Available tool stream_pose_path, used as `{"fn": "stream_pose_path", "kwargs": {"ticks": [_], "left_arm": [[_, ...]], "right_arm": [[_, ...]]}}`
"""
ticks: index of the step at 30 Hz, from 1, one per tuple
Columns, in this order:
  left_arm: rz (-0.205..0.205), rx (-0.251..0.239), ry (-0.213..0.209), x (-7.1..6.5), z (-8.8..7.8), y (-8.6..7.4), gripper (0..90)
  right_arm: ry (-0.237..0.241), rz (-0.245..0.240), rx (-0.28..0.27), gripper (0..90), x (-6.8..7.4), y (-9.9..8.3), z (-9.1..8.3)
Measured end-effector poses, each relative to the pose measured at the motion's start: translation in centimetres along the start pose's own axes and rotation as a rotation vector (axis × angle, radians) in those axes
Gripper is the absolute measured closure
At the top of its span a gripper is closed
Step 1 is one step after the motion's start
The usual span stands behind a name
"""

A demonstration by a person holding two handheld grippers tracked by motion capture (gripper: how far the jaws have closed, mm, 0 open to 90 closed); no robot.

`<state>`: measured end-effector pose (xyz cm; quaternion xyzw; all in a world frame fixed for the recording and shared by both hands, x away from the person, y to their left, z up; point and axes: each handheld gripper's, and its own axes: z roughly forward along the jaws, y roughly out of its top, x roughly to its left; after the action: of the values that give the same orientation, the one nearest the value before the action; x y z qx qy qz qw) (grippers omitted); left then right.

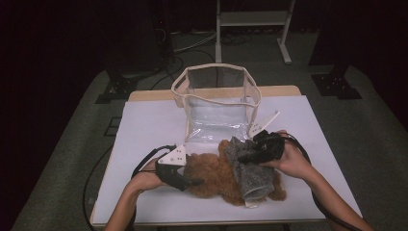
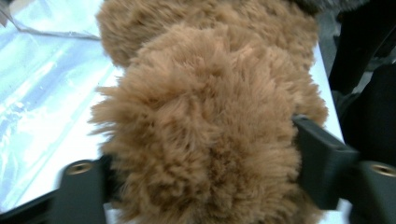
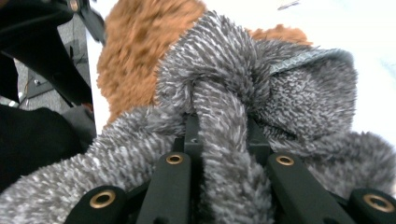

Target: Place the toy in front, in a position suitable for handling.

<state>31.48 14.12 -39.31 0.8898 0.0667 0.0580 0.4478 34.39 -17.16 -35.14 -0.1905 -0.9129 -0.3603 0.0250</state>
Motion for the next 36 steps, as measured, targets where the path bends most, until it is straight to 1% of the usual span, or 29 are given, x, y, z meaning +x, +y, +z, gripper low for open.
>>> {"fn": "stream_pose_path", "kwargs": {"ticks": [2,3,4,6,7,8,9,10,11,12,14,15,17,18,19,21,22,24,26,28,30,32,34,36], "left_arm": [[-0.042,-0.011,-0.013,0.3,0.0,0.1,15.2],[-0.067,-0.013,-0.021,0.5,0.2,0.2,11.5],[-0.077,-0.01,-0.029,0.6,0.5,0.3,7.9],[-0.086,0.006,-0.043,0.7,1.1,0.6,3.9],[-0.093,0.01,-0.058,0.8,1.5,0.8,3.3],[-0.089,0.017,-0.063,0.8,1.9,1.1,3.3],[-0.07,0.028,-0.06,0.6,2.3,1.3,4.2],[-0.043,0.036,-0.046,0.4,2.6,1.6,8.0],[-0.014,0.044,-0.028,0.4,2.8,1.8,14.0],[0.002,0.043,-0.012,0.3,2.8,2.0,23.0],[0.012,0.045,0.007,0.3,2.9,2.3,31.0],[0.025,0.042,0.016,0.3,3.1,2.5,32.5],[0.04,0.047,0.022,0.1,3.7,3.0,33.3],[0.053,0.046,0.033,0.1,4.0,3.2,33.3],[0.054,0.039,0.039,0.2,4.3,3.4,33.3],[0.068,0.032,0.044,0.2,5.0,3.9,33.3],[0.07,0.03,0.043,0.2,5.5,4.2,33.3],[0.088,0.025,0.048,0.1,6.2,4.7,33.3],[0.102,0.03,0.054,0.2,6.6,5.1,33.3],[0.108,0.039,0.063,0.5,6.5,5.3,33.9],[0.117,0.05,0.074,0.7,6.0,5.2,34.4],[0.122,0.061,0.082,0.8,5.4,5.0,34.6],[0.125,0.073,0.099,0.8,4.6,4.8,34.7],[0.135,0.091,0.123,0.9,3.6,4.5,34.7]], "right_arm": [[0.003,-0.011,-0.004,76.8,0.4,-0.4,0.3],[0.004,-0.007,-0.007,76.9,0.5,-0.6,0.2],[0.005,-0.002,-0.014,77.0,0.7,-0.9,0.2],[0.006,0.0,-0.018,77.1,1.0,-1.3,0.0],[0.006,0.0,-0.021,77.2,1.0,-1.5,0.0],[0.007,0.002,-0.025,77.2,1.1,-1.7,-0.1],[0.007,0.005,-0.027,77.2,1.2,-1.8,-0.2],[0.008,0.003,-0.029,77.2,1.2,-1.9,-0.4],[0.004,0.007,-0.026,77.2,1.2,-2.0,-0.5],[-0.004,0.008,-0.024,77.1,1.1,-2.0,-0.7],[-0.023,0.016,-0.033,77.1,0.8,-2.2,-1.3],[-0.029,0.021,-0.038,77.1,0.5,-2.2,-1.7],[-0.039,0.033,-0.046,77.0,0.1,-2.4,-2.4],[-0.05,0.037,-0.046,77.0,-0.1,-2.5,-2.8],[-0.06,0.04,-0.047,77.0,-0.4,-2.6,-3.1],[-0.085,0.049,-0.052,76.9,-0.9,-2.8,-3.9],[-0.094,0.061,-0.059,76.9,-1.1,-3.0,-4.4],[-0.114,0.073,-0.067,76.9,-1.6,-3.2,-5.2],[-0.125,0.085,-0.074,76.8,-2.2,-3.5,-5.7],[-0.133,0.089,-0.061,76.7,-2.5,-3.8,-5.8],[-0.125,0.087,-0.059,76.7,-2.4,-4.0,-5.6],[-0.12,0.082,-0.064,76.6,-2.4,-4.0,-5.3],[-0.114,0.077,-0.073,76.6,-2.4,-3.8,-5.1],[-0.114,0.072,-0.083,76.7,-2.4,-3.6,-5.0]]}}
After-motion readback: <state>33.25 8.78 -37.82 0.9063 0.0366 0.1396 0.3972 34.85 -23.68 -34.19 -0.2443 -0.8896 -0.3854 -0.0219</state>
